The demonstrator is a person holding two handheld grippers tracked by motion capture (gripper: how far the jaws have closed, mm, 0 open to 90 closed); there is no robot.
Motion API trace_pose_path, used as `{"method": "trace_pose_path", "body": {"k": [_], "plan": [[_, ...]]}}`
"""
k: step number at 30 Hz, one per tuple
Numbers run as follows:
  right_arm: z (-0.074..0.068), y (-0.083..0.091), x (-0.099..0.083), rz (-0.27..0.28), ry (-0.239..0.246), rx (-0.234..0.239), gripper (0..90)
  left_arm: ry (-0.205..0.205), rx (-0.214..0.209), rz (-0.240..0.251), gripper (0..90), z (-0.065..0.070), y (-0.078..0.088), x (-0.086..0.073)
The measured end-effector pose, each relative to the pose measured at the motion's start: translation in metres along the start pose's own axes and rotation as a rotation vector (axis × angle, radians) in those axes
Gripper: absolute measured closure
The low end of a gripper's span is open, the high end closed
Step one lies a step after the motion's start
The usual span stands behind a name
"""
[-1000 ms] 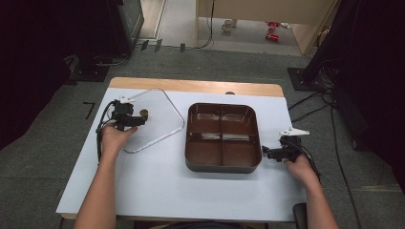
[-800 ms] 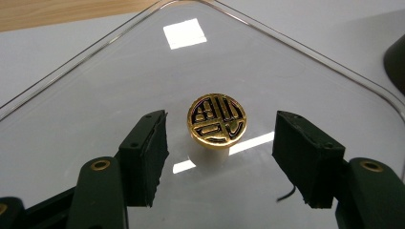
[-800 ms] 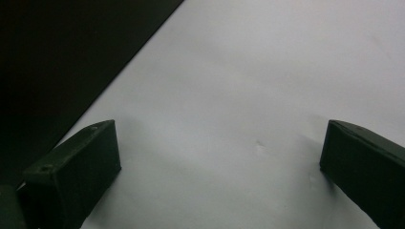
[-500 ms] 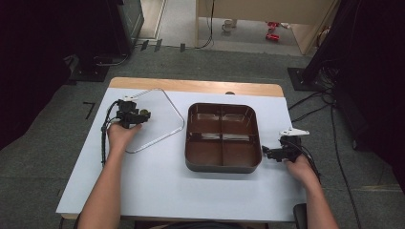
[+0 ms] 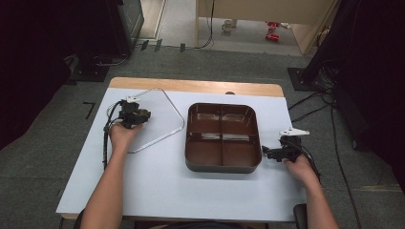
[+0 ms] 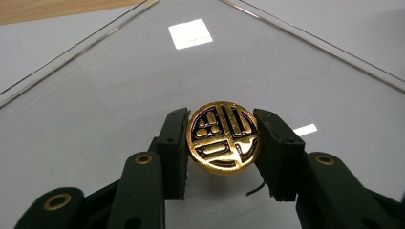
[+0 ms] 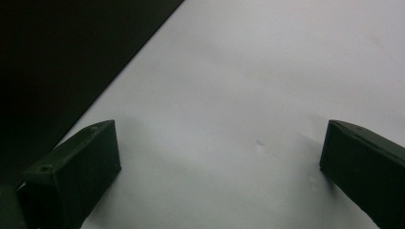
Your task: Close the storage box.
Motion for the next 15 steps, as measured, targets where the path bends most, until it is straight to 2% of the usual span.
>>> {"method": "trace_pose_path", "body": {"k": [7,12,15], "plan": [[0.0,0.0,0.0,0.0,0.001,-0.001,0.0,-0.004,-0.024,-0.033,59.3,-0.001,0.003,0.002],[0.0,0.0,0.0,0.001,0.0,-0.001,0.0,0.015,-0.05,-0.022,59.3,-0.003,0.01,0.007],[0.0,0.0,0.0,0.001,0.001,-0.001,0.0,0.018,-0.038,-0.017,59.2,-0.005,0.017,0.009]]}}
Point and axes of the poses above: each handheld gripper's, and its own axes: y roughly backward along the jaws, x roughly out of its top, z roughly to its right, the point moved 4 cm from there along -y, roughly forward along the jaws, and after that the axes turned 15 degrees about -y, right-handed, at the moved point
